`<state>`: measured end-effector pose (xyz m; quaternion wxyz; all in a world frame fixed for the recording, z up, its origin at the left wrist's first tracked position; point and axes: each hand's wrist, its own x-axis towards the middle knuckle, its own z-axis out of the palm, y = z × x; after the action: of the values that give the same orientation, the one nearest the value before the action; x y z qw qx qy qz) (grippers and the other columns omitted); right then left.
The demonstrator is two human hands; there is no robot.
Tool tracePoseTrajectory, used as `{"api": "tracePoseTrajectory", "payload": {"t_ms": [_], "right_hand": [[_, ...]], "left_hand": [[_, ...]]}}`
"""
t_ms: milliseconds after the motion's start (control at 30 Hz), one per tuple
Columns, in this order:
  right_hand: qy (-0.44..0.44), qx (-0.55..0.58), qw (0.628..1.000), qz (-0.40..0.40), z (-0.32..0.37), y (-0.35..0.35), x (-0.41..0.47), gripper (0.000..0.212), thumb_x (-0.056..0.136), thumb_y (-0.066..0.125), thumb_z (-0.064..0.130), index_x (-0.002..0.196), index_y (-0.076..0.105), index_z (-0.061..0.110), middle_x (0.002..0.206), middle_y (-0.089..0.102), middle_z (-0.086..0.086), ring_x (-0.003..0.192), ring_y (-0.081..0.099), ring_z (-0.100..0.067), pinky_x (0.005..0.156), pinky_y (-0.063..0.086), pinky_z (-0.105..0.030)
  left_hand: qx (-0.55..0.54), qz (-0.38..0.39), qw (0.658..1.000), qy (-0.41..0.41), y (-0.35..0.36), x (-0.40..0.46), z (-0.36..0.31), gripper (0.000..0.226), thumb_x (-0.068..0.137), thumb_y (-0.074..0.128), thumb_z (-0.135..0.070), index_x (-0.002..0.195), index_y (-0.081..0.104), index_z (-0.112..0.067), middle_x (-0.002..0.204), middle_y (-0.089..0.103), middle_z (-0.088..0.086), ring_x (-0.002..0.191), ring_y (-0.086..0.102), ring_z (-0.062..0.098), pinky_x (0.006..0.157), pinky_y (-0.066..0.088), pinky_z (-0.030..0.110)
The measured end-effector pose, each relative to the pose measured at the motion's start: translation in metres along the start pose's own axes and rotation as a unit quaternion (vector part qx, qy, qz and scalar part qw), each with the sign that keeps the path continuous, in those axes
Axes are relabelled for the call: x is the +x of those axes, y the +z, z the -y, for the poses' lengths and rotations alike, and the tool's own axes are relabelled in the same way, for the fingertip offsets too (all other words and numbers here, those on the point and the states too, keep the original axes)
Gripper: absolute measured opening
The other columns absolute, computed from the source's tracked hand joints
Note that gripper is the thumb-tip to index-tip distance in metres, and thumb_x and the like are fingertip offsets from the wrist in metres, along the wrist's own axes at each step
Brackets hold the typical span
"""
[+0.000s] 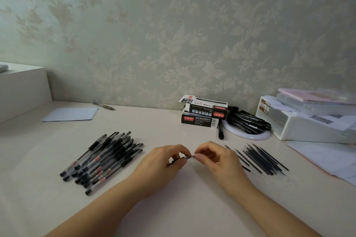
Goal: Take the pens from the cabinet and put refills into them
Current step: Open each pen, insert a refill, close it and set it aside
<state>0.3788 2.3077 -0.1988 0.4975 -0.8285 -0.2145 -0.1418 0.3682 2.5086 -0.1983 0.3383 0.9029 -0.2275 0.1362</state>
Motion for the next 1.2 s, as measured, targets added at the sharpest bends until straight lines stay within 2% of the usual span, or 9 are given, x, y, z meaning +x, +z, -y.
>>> {"api": "tracePoseTrajectory", "payload": {"t_ms": [167, 300, 500, 633, 733, 867, 1033, 1100, 1200], "right_hand": [[0.019, 0.072, 0.997, 0.03, 0.0, 0.0, -0.001, 0.013, 0.083, 0.076, 0.012, 0.085, 0.075, 0.024, 0.085, 0.075, 0.005, 0.08, 0.07, -0.01, 0.076, 0.053, -0.018], [0.033, 0.093, 0.994, 0.041, -0.002, -0.001, 0.0, 0.013, 0.08, 0.079, 0.013, 0.086, 0.074, 0.024, 0.086, 0.075, 0.0, 0.081, 0.071, -0.015, 0.077, 0.056, -0.022], [0.048, 0.103, 0.992, 0.06, -0.008, 0.001, 0.004, 0.003, 0.084, 0.075, 0.024, 0.084, 0.074, 0.022, 0.077, 0.073, -0.004, 0.071, 0.066, -0.013, 0.07, 0.052, -0.024], [0.056, 0.037, 0.996, 0.06, -0.01, 0.004, 0.003, 0.022, 0.09, 0.066, 0.041, 0.079, 0.07, 0.023, 0.07, 0.07, 0.0, 0.065, 0.062, -0.007, 0.07, 0.052, -0.033], [0.056, 0.039, 0.996, 0.062, -0.008, 0.004, 0.003, 0.026, 0.09, 0.062, 0.047, 0.08, 0.069, 0.024, 0.073, 0.071, 0.002, 0.067, 0.064, -0.01, 0.072, 0.053, -0.032], [0.054, 0.042, 0.995, 0.079, -0.007, 0.002, 0.003, 0.014, 0.092, 0.065, 0.037, 0.085, 0.068, 0.025, 0.077, 0.07, 0.002, 0.074, 0.064, -0.019, 0.077, 0.053, -0.038], [0.06, 0.044, 0.994, 0.075, -0.006, 0.002, 0.002, 0.034, 0.095, 0.058, 0.043, 0.074, 0.064, 0.017, 0.066, 0.063, 0.004, 0.063, 0.057, -0.008, 0.07, 0.049, -0.034], [0.058, 0.047, 0.995, 0.07, -0.004, 0.002, 0.003, 0.026, 0.093, 0.061, 0.045, 0.08, 0.066, 0.022, 0.072, 0.068, 0.005, 0.067, 0.062, -0.012, 0.072, 0.052, -0.031], [0.05, 0.048, 0.995, 0.075, -0.005, 0.0, 0.003, 0.01, 0.092, 0.065, 0.035, 0.086, 0.066, 0.027, 0.079, 0.07, 0.004, 0.071, 0.061, -0.017, 0.074, 0.052, -0.035]], "left_hand": [[-0.001, 0.01, 1.0, 0.023, 0.002, 0.001, 0.0, 0.015, 0.091, 0.054, -0.039, 0.1, 0.057, -0.05, 0.087, 0.059, -0.025, 0.065, 0.051, -0.001, 0.061, 0.037, 0.009], [-0.019, 0.004, 0.999, 0.036, 0.003, 0.001, -0.001, 0.015, 0.088, 0.058, -0.034, 0.099, 0.056, -0.043, 0.083, 0.061, -0.021, 0.059, 0.05, 0.003, 0.055, 0.035, 0.008], [0.001, 0.005, 0.999, 0.054, 0.005, 0.002, -0.003, 0.014, 0.089, 0.051, -0.032, 0.098, 0.061, -0.035, 0.08, 0.059, -0.022, 0.07, 0.054, 0.006, 0.061, 0.036, 0.01], [0.017, 0.005, 0.998, 0.061, 0.005, 0.002, -0.006, 0.015, 0.091, 0.054, -0.026, 0.101, 0.063, -0.032, 0.087, 0.061, -0.019, 0.075, 0.054, 0.003, 0.063, 0.036, 0.009], [0.017, -0.01, 0.998, 0.057, 0.003, 0.001, -0.009, 0.012, 0.092, 0.056, -0.024, 0.099, 0.063, -0.031, 0.089, 0.062, -0.017, 0.074, 0.052, -0.005, 0.063, 0.035, 0.008], [-0.001, -0.025, 0.999, 0.048, 0.0, -0.001, -0.012, 0.012, 0.092, 0.058, -0.02, 0.098, 0.063, -0.03, 0.086, 0.06, -0.015, 0.072, 0.051, -0.007, 0.062, 0.035, 0.005], [-0.008, -0.017, 0.998, 0.06, 0.0, -0.001, -0.015, 0.013, 0.092, 0.059, -0.02, 0.101, 0.064, -0.028, 0.089, 0.061, -0.015, 0.075, 0.052, -0.007, 0.063, 0.035, 0.005], [-0.009, -0.021, 0.998, 0.059, 0.0, -0.001, -0.014, 0.013, 0.091, 0.06, -0.02, 0.1, 0.064, -0.029, 0.088, 0.061, -0.015, 0.075, 0.052, -0.005, 0.063, 0.035, 0.005], [-0.008, -0.019, 0.998, 0.054, 0.001, 0.0, -0.012, 0.012, 0.091, 0.06, -0.022, 0.098, 0.063, -0.03, 0.088, 0.06, -0.016, 0.075, 0.052, -0.004, 0.063, 0.035, 0.006]]}}
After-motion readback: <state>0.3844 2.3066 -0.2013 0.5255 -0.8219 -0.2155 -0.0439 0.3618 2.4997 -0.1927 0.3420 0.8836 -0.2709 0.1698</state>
